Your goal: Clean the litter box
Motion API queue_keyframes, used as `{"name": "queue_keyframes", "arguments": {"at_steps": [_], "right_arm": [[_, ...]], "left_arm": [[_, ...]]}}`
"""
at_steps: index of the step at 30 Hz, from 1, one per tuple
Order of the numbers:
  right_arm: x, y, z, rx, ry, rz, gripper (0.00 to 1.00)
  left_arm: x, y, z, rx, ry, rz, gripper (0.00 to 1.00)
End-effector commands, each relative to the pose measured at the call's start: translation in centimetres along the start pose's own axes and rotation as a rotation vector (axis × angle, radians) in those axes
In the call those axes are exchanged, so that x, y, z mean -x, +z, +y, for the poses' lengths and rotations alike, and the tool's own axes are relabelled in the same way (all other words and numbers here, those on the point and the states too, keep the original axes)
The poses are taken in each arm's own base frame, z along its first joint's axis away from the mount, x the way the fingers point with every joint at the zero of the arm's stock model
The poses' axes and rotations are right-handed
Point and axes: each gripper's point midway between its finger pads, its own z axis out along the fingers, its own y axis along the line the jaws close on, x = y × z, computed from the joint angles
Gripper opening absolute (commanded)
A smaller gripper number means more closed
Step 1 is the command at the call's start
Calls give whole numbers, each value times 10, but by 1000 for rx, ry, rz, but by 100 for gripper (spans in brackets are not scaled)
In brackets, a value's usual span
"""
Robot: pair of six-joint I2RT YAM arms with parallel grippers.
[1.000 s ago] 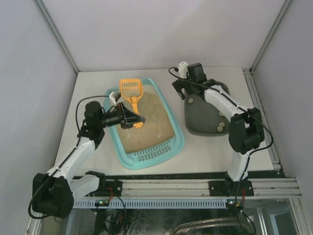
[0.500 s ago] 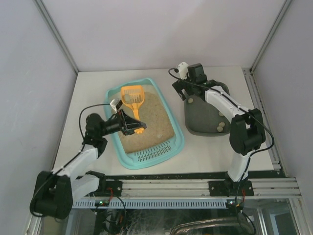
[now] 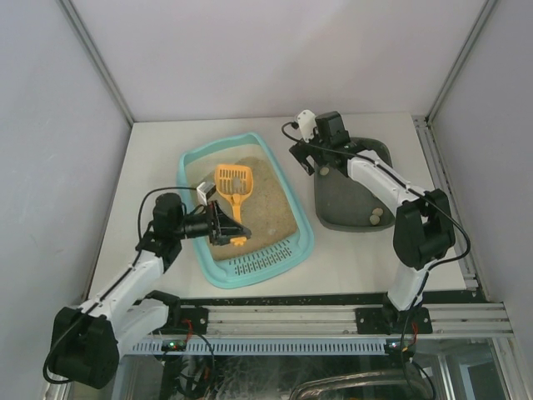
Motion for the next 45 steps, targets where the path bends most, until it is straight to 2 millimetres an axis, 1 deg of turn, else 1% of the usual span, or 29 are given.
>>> {"name": "queue_keyframes", "arguments": {"at_steps": [1,2,3,4,6,7,9,14,17,19,20,22,25,26,27,30,33,35,37,40,42,44,45], "right_arm": [[35,-23,-14,-43,8,-106,100],[36,-23,-14,-30,25,-107,100],[35,-23,-15,-13,52,-104,100],[35,-23,-15,13,86,-106,100],[33,-22,-20,40,159,-104,100],[33,-22,-25,40,192,-106,100],[32,-23,-33,41,223,-110,100],[28,-32,-67,-11,351,-134,100],[23,-44,-76,62,418,-143,100],[20,-55,-84,111,474,-157,100],[19,-61,-91,116,503,-167,100],[16,-71,-106,102,549,-190,100],[8,-83,-124,114,599,-213,100],[2,-85,-132,110,630,-214,100],[-4,-87,-140,100,658,-208,100],[-28,-88,-157,61,711,-180,100],[-44,-88,-164,58,751,-166,100],[-51,-88,-162,62,759,-154,100],[-55,-88,-160,64,755,-145,100],[-62,-88,-159,55,764,-135,100],[-67,-87,-159,48,773,-133,100],[-71,-89,-159,38,780,-133,100],[-71,-90,-159,32,786,-137,100]], "left_arm": [[6,-4,-8,145,137,35,0],[8,-4,-2,216,138,53,0],[10,-6,0,281,157,69,0],[13,-7,-2,309,195,79,0],[20,-3,-25,243,216,34,0],[24,-1,-35,208,225,8,0],[30,3,-42,171,219,-11,0],[41,13,-43,186,232,21,0],[55,16,-43,236,270,36,0],[67,23,-42,271,284,56,0],[75,29,-45,287,295,68,0],[82,44,-42,330,326,114,0],[86,73,-39,383,382,202,0],[89,84,-39,400,411,221,0],[86,98,-40,410,438,254,0],[95,131,-42,474,521,300,0],[112,165,-33,510,550,281,0],[121,185,-23,523,544,274,0],[125,201,-7,566,569,273,0],[122,209,23,686,647,296,0],[114,212,42,761,735,343,0],[106,215,54,840,884,376,0],[101,218,56,864,961,395,0]]}}
